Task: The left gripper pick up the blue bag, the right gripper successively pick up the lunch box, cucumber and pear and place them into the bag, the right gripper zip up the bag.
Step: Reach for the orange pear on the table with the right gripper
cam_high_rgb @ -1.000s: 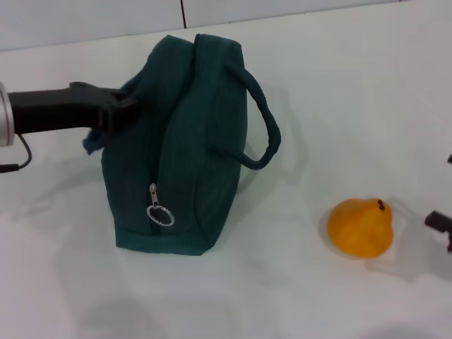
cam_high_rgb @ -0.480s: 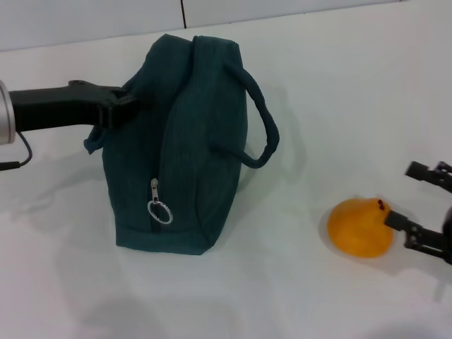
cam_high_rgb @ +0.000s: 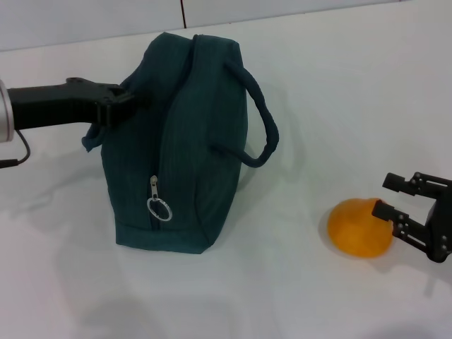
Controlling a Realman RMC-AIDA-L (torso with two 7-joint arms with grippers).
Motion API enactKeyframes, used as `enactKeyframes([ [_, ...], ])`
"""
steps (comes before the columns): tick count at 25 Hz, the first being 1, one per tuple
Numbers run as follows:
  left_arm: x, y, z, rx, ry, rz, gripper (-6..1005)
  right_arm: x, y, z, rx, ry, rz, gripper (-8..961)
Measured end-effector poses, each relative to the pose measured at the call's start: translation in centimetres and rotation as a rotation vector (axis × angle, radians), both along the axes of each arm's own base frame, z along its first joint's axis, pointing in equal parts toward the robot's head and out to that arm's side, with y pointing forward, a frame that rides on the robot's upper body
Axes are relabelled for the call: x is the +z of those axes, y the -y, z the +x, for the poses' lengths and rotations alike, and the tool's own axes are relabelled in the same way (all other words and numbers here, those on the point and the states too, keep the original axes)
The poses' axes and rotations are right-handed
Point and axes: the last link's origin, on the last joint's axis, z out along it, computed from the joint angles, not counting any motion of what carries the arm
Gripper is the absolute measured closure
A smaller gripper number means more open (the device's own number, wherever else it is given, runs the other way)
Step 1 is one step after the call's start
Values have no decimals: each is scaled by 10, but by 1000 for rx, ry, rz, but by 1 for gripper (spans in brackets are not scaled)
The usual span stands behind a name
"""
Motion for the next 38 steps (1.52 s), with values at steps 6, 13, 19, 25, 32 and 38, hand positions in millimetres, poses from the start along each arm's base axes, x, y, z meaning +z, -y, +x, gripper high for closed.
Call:
enactKeyframes([
  [6,0,0,0,0,0,1,955,-3,-1,1,-6,17,-15,465],
  [13,0,0,1,-2,0,1,954,-6,-4,1,-5,31,-31,572],
  [19,0,-1,1,-4,0,1,954,-9,-5,1,-3,42,-48,581],
  [25,0,-1,1,-3,1,0,954,-11,-5,2,-13,52,-50,621],
  [32,-1,0,1,-1,1,0,954,-12,-7,2,-14,57,-50,702],
  [38,-1,0,1,-1,0,-2,954,-11,-7,2,-15,57,-49,757],
])
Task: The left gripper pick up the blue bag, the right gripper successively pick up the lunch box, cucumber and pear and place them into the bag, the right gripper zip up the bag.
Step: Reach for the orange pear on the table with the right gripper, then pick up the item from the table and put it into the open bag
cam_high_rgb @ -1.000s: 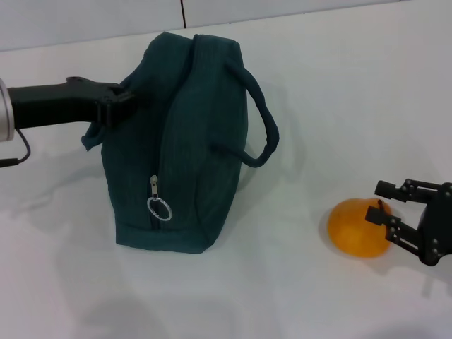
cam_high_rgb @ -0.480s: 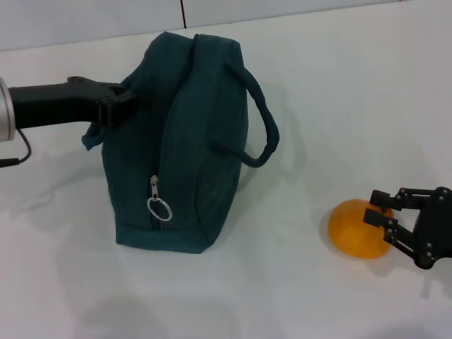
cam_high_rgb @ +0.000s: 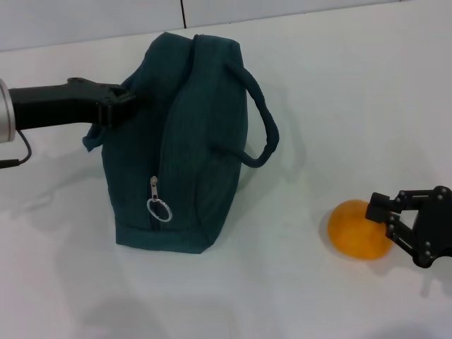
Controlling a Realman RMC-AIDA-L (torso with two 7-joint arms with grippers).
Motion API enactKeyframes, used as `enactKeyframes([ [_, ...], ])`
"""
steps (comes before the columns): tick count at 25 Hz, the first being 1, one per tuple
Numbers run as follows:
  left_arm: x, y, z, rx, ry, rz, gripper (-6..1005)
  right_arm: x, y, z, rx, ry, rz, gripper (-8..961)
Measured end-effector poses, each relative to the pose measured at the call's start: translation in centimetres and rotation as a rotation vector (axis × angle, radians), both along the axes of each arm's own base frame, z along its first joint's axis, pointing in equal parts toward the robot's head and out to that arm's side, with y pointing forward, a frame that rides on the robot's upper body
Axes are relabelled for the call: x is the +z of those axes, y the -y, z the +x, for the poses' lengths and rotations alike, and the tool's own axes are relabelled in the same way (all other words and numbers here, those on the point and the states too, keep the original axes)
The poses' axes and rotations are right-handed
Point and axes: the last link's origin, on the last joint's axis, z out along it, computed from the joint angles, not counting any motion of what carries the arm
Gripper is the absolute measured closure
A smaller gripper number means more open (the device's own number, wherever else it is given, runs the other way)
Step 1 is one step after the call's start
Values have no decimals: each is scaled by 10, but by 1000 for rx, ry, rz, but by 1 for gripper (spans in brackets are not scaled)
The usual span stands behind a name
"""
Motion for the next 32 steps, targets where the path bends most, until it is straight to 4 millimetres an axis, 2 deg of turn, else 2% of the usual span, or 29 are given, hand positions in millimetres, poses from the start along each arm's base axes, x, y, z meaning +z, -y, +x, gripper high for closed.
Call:
enactKeyframes([
  [8,0,1,-1,3,1,0,954,2,0,0,-6,-7,14,834],
  [13,0,1,-1,3,1,-1,954,4,-1,2,-11,-3,27,922],
  [17,1,2,-1,-1,1,-4,954,10,0,-1,-2,-31,59,916],
  [21,0,3,-1,-5,0,-11,954,29,1,-11,54,-129,125,910],
  [26,3,9,7,-39,49,-43,954,65,-4,-28,121,-273,155,902],
  [29,7,12,10,-58,80,-53,954,83,-18,-44,161,-335,137,898],
  [32,10,14,14,-78,92,-59,954,92,-38,-63,204,-373,84,893],
])
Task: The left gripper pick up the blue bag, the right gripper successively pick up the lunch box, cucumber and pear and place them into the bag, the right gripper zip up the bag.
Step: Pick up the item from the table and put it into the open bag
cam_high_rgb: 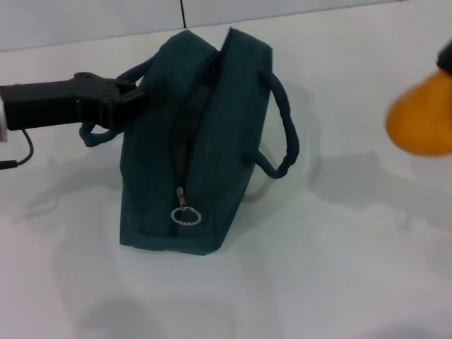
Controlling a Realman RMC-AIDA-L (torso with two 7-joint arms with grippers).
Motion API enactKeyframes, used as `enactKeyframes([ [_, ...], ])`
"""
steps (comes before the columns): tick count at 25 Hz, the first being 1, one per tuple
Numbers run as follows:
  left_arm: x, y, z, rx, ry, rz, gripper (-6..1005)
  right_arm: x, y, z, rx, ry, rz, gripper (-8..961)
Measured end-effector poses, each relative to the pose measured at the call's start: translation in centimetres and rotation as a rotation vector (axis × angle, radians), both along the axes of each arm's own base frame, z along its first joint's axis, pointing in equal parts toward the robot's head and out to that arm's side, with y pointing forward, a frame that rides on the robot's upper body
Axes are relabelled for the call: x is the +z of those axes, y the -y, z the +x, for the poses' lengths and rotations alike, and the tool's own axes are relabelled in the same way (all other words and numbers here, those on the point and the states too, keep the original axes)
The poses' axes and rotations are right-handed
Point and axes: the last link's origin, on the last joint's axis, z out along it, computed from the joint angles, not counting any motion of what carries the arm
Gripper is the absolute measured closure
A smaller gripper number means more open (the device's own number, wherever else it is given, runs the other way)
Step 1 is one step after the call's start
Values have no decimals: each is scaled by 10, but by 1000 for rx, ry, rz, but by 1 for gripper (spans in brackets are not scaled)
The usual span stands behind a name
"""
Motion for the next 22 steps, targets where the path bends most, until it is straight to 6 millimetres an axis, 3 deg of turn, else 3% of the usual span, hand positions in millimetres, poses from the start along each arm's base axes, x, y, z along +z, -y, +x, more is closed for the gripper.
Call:
enactKeyframes([
  [6,2,1,4,-10,18,2,954,-2,-54,-52,113,-33,-119,884],
  [14,2,0,8,-20,23,2,954,-43,-109,-131,222,55,-268,872],
  [17,2,0,9,-24,22,-1,954,-60,-116,-144,222,99,-314,867],
  [22,0,-1,12,-29,24,-5,954,-77,-122,-150,196,155,-338,859],
])
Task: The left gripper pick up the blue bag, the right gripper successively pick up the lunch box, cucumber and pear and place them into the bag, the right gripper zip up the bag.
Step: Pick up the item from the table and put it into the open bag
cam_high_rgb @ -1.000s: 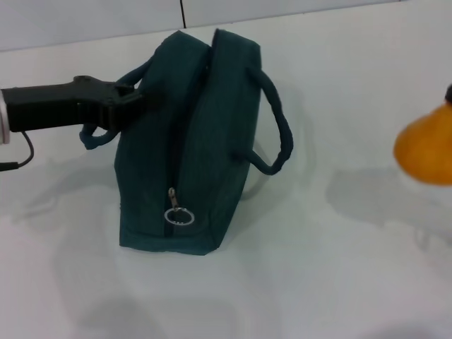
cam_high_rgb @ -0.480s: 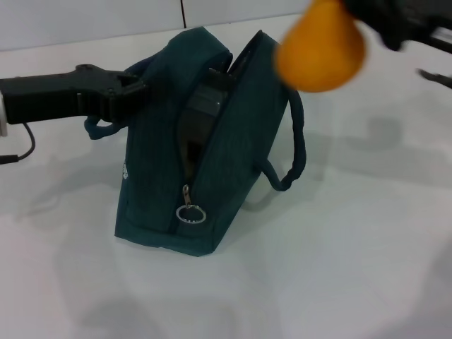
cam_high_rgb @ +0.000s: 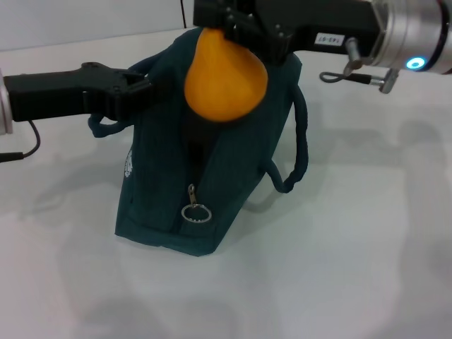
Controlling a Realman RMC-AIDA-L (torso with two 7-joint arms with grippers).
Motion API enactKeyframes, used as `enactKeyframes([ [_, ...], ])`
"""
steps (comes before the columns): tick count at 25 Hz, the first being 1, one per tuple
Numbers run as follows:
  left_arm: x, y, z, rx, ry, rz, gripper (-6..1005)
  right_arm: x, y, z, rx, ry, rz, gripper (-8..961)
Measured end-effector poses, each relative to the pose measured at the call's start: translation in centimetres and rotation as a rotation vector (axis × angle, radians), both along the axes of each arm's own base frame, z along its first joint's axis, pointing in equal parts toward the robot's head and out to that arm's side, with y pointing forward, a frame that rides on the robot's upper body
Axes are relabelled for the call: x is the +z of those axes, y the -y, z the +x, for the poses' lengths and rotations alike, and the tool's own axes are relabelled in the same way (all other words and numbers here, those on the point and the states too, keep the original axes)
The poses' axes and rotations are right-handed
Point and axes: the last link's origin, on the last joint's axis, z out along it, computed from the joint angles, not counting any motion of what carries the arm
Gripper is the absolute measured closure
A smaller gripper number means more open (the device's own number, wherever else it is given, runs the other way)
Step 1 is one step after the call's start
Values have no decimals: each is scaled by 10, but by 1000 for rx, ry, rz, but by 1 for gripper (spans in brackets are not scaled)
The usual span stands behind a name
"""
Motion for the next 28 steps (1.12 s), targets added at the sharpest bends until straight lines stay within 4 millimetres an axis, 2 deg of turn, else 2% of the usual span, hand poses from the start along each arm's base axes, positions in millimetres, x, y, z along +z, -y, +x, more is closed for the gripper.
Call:
enactKeyframes([
  [8,-1,0,1,-5,0,-2,954,-28,3,6,-19,109,-29,847],
  [14,-1,0,1,-6,-1,-3,954,-45,10,11,16,146,15,838],
  [21,-1,-1,1,-5,-5,0,954,-54,24,24,33,135,80,827],
  [28,0,-2,2,-7,-9,3,954,-62,25,33,-7,152,114,817],
])
